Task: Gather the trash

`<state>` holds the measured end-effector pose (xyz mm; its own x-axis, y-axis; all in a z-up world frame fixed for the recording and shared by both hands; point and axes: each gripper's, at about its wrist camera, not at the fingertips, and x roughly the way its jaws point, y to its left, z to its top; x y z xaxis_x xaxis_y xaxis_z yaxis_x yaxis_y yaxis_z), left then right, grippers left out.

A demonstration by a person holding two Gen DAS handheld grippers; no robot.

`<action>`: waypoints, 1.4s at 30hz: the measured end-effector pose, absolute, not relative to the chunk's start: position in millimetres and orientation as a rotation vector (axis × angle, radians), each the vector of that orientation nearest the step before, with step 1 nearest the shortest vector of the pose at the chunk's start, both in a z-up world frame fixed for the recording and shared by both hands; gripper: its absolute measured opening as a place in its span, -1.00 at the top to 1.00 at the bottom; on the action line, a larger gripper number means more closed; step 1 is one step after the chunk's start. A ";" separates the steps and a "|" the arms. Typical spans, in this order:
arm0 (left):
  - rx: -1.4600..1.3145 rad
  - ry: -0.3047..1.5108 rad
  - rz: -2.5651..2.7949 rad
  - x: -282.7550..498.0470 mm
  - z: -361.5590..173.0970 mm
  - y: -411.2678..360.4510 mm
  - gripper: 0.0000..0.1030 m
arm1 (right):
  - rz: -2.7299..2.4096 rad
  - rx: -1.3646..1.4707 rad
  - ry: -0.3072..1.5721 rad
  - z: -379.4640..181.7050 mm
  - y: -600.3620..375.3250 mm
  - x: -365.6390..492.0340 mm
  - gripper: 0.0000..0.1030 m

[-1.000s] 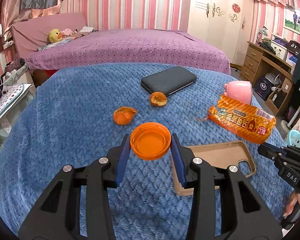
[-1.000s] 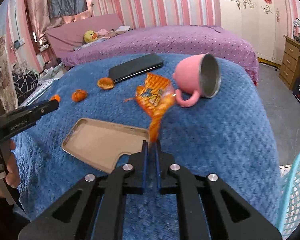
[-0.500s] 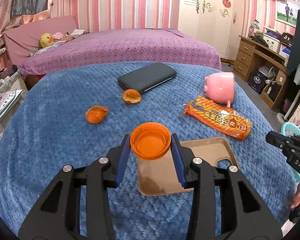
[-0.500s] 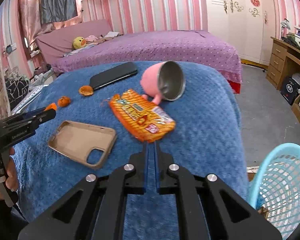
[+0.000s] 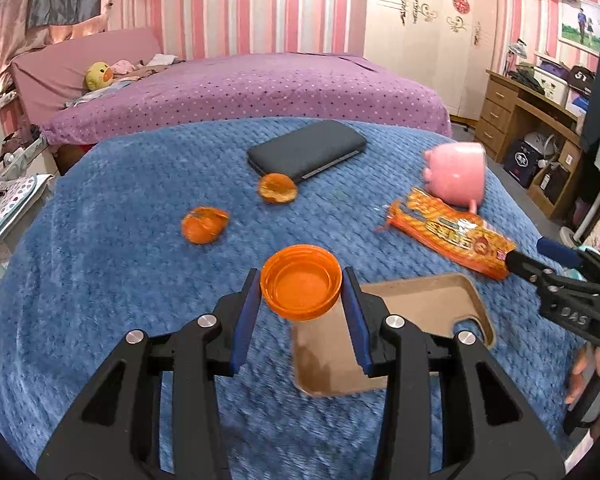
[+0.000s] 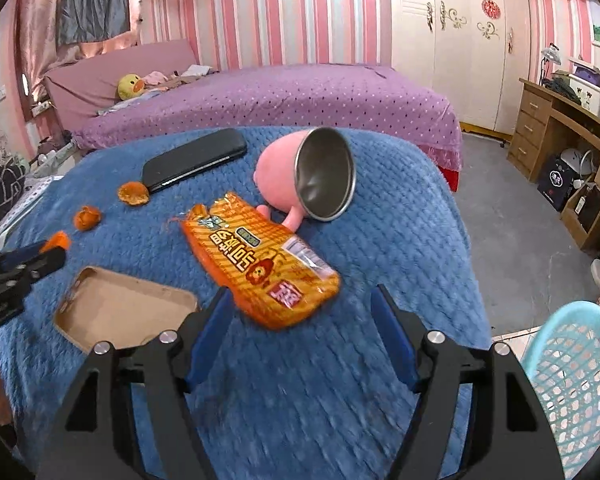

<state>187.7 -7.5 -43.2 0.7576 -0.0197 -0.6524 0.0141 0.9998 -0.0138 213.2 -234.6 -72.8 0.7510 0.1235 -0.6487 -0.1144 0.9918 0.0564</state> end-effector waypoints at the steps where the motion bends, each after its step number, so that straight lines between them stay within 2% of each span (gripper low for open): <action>1: -0.004 0.709 -0.011 189.3 -43.4 -5.9 0.23 | 0.125 0.006 0.717 -74.4 -231.4 217.0 -0.36; 6: -0.047 0.731 -0.006 199.8 -44.3 6.4 0.23 | 0.086 -0.047 0.774 -85.5 -215.9 234.2 -0.34; 7: -0.053 0.733 -0.005 201.3 -44.8 7.5 0.23 | 0.091 -0.065 0.793 -88.3 -212.5 236.4 -0.20; 8: -0.056 0.734 -0.003 202.9 -44.4 8.5 0.23 | 0.097 -0.074 0.798 -88.6 -209.9 237.1 0.07; 10: -0.054 0.729 0.001 204.4 -43.1 9.0 0.23 | 0.110 -0.089 0.787 -87.6 -207.1 234.6 0.23; 13: -0.055 0.723 -0.004 203.2 -40.9 8.3 0.23 | 0.127 -0.084 0.762 -83.6 -207.3 228.7 0.68; 20: -0.055 0.694 -0.020 191.9 -31.5 5.4 0.23 | 0.141 -0.078 0.676 -58.6 -217.8 200.4 0.69; 29: -0.039 0.676 -0.066 177.8 -28.7 -19.9 0.23 | 0.090 -0.034 0.626 -29.1 -287.1 158.4 0.69; 36: -0.001 0.692 -0.143 170.8 -35.7 -69.3 0.23 | 0.016 -0.016 0.628 -19.9 -366.3 122.3 0.69; 42: 0.057 0.663 -0.228 161.6 -31.4 -145.9 0.23 | -0.058 -0.003 0.668 -33.8 -426.8 106.0 0.69</action>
<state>161.6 -145.9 -31.4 0.7640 -0.1917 -0.6160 0.2276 0.9735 -0.0206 106.0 -426.8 -33.8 0.7837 -0.0544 -0.6187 0.0523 0.9984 -0.0215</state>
